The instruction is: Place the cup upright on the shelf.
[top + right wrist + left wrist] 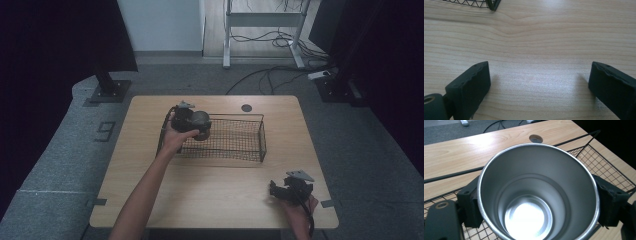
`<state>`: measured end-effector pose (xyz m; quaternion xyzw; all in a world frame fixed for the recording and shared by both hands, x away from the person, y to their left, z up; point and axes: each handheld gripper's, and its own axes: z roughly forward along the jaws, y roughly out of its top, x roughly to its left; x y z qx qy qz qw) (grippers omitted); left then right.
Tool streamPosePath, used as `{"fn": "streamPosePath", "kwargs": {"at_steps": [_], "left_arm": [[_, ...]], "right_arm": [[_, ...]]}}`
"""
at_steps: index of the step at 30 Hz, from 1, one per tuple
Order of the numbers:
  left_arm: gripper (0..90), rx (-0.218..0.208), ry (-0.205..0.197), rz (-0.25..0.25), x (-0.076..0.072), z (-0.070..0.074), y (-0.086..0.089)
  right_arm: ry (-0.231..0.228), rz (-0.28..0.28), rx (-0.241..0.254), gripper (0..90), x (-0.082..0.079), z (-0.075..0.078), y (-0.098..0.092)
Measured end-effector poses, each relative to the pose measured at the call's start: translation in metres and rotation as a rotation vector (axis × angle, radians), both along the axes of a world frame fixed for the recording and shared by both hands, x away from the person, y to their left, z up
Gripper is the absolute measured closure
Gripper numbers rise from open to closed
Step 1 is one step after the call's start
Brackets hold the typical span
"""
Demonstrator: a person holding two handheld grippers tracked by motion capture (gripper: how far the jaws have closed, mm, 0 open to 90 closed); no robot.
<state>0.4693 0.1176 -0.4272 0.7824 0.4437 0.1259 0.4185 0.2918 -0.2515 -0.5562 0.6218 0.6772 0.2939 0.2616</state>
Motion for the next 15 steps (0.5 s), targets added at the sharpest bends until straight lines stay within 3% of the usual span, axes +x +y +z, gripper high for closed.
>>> {"fn": "streamPosePath", "kwargs": {"at_steps": [15], "left_arm": [[14.7,0.035,0.035,0.026,0.008,-0.023,-0.001]], "right_arm": [[0.0,0.001,0.0,3.9,0.0,0.0,0.0]]}}
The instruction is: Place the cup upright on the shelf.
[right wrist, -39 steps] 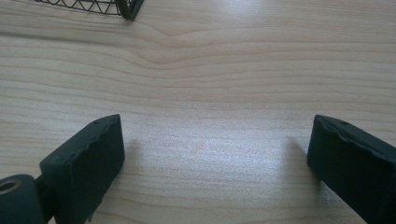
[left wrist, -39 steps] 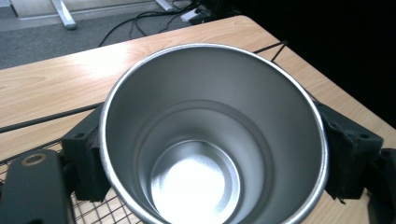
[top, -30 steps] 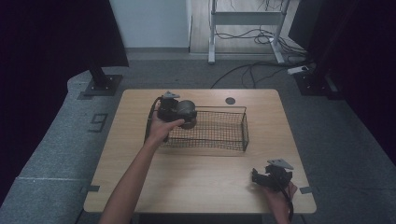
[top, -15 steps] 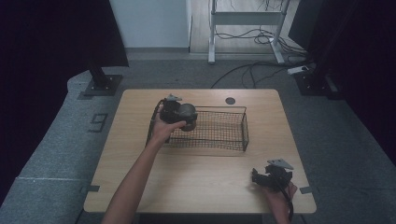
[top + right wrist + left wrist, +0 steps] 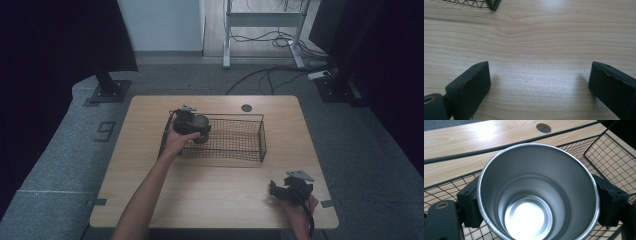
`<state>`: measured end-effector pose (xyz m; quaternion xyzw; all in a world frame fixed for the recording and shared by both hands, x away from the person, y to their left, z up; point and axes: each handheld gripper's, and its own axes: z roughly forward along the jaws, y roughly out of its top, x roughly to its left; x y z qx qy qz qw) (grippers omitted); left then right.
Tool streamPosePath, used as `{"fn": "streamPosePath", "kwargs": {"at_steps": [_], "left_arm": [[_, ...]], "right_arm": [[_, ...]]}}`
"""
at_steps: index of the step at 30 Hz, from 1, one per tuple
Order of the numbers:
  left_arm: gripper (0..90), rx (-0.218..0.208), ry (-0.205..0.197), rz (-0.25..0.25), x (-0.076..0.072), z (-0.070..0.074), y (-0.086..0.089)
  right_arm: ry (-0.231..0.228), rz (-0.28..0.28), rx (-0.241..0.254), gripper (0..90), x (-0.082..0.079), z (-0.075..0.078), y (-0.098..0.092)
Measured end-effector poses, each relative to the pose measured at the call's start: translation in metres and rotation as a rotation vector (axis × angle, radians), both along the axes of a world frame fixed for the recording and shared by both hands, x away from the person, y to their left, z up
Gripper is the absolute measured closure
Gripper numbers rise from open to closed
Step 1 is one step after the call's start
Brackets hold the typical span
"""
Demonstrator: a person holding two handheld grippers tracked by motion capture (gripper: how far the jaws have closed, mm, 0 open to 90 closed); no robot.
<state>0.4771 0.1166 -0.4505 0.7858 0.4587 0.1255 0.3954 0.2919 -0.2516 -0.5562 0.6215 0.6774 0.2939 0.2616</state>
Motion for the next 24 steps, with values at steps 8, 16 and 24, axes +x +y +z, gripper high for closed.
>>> {"fn": "streamPosePath", "kwargs": {"at_steps": [8,16,24], "left_arm": [[14.7,0.017,0.018,-0.009,0.003,-0.009,-0.006],[14.6,0.043,0.044,-0.01,0.006,-0.018,-0.011],[14.5,0.051,0.092,-0.004,0.009,-0.025,-0.014]], "right_arm": [[-0.001,0.001,-0.001,3.8,0.0,0.0,0.0],[0.0,0.0,0.001,3.8,0.0,0.0,0.0],[-0.001,0.001,-0.001,3.9,0.0,0.0,0.0]]}}
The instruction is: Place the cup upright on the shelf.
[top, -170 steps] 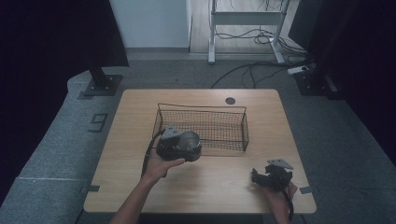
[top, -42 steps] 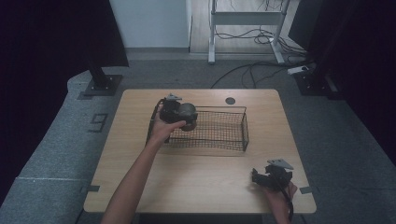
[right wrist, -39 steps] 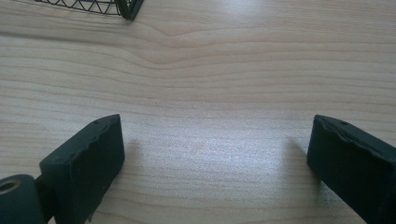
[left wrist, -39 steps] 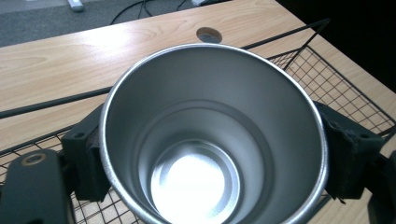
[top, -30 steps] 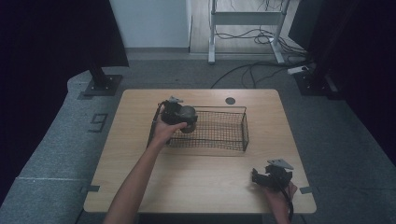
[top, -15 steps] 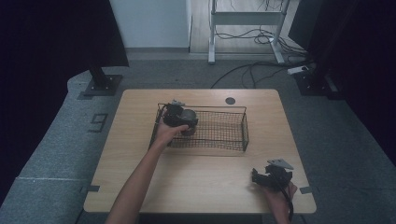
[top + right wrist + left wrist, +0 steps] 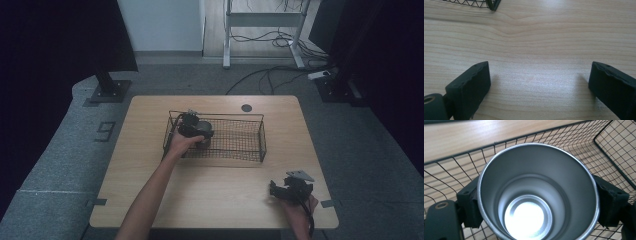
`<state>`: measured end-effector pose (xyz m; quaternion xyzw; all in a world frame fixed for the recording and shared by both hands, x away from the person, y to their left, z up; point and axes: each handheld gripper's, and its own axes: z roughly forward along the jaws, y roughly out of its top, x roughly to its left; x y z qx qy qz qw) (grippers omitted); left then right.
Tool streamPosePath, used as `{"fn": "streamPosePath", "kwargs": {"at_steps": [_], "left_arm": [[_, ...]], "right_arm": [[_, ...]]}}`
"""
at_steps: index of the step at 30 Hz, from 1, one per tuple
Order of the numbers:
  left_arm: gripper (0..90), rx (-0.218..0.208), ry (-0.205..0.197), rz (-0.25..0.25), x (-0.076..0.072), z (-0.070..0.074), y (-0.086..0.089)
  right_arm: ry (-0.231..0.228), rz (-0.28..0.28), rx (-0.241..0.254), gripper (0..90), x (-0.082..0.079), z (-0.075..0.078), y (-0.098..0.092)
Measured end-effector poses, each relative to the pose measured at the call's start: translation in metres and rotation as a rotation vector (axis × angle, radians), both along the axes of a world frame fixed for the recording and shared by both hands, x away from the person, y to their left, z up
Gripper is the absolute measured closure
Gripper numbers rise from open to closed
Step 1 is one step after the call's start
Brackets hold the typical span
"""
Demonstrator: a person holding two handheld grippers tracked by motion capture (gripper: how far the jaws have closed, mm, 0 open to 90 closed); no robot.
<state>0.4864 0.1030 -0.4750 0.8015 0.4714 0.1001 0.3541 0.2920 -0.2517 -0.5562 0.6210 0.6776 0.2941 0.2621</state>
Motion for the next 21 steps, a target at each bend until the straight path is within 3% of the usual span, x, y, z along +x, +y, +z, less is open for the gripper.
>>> {"fn": "streamPosePath", "kwargs": {"at_steps": [11,15,21], "left_arm": [[14.2,0.026,0.028,0.0,0.001,-0.0049,-0.0039],[14.2,0.038,0.062,-0.02,0.0022,-0.0088,-0.0056],[13.8,0.041,0.061,-0.012,0.002,-0.0085,-0.0062]], "right_arm": [[0.001,0.0,0.002,4.0,-0.0001,0.0001,0.0002],[0.001,0.0,0.001,4.0,-0.0001,0.0001,0.0001],[0.0,0.001,0.0,4.0,0.0,0.0,0.0]]}}
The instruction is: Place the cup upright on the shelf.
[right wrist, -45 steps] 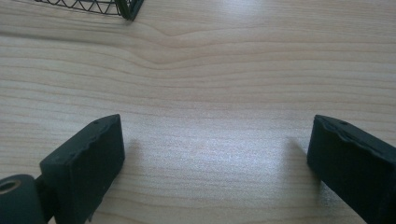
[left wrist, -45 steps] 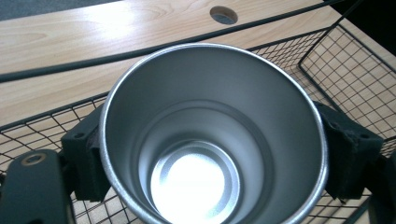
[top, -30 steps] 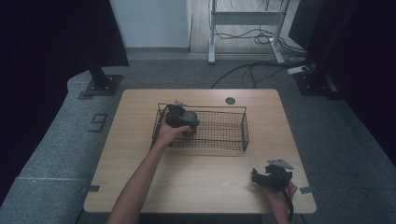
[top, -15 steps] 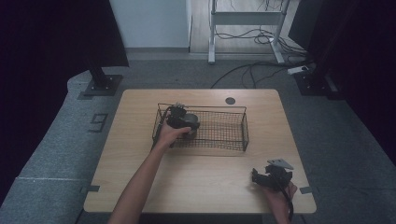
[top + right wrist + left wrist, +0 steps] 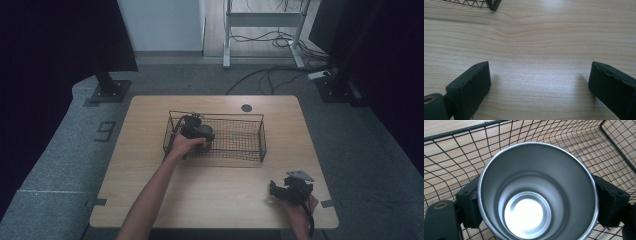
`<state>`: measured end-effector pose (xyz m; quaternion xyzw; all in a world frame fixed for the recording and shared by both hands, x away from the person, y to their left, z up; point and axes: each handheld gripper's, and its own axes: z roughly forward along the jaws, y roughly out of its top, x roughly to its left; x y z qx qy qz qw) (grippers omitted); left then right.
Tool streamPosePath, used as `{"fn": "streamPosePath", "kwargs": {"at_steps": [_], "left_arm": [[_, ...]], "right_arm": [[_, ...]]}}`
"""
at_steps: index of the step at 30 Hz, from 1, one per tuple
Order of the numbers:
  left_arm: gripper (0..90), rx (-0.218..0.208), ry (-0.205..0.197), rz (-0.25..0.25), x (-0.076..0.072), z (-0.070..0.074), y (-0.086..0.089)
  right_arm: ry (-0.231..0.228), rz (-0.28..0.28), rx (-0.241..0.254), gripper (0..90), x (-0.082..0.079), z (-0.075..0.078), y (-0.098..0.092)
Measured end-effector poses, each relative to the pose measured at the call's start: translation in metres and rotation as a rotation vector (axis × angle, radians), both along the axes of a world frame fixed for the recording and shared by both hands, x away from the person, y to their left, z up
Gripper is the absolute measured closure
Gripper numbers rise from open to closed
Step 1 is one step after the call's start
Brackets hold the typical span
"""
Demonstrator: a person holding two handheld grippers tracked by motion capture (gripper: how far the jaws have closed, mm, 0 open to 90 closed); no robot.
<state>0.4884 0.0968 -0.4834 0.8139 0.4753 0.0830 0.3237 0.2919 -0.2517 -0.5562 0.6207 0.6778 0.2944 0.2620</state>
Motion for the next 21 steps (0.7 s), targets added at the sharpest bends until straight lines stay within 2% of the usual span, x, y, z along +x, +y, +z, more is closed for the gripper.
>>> {"fn": "streamPosePath", "kwargs": {"at_steps": [5,6,12,15,21], "left_arm": [[11.2,-0.008,-0.002,-0.004,-0.001,0.002,0.0],[10.9,-0.013,-0.015,-0.003,-0.003,0.005,0.001],[10.7,-0.025,-0.036,-0.007,-0.006,0.013,0.004],[10.2,-0.056,-0.055,-0.014,-0.011,0.02,0.009],[10.3,-0.087,-0.083,-0.008,-0.019,0.027,0.018]], "right_arm": [[0.001,-0.001,0.001,4.0,0.0,0.0,0.0],[0.001,-0.001,0.001,4.0,0.0,0.0,0.0],[0.001,-0.001,0.002,4.0,0.0,0.0,0.0],[0.001,-0.002,0.002,4.0,0.0,0.0,0.0],[0.001,-0.002,0.002,4.1,0.0,0.0,0.0]]}}
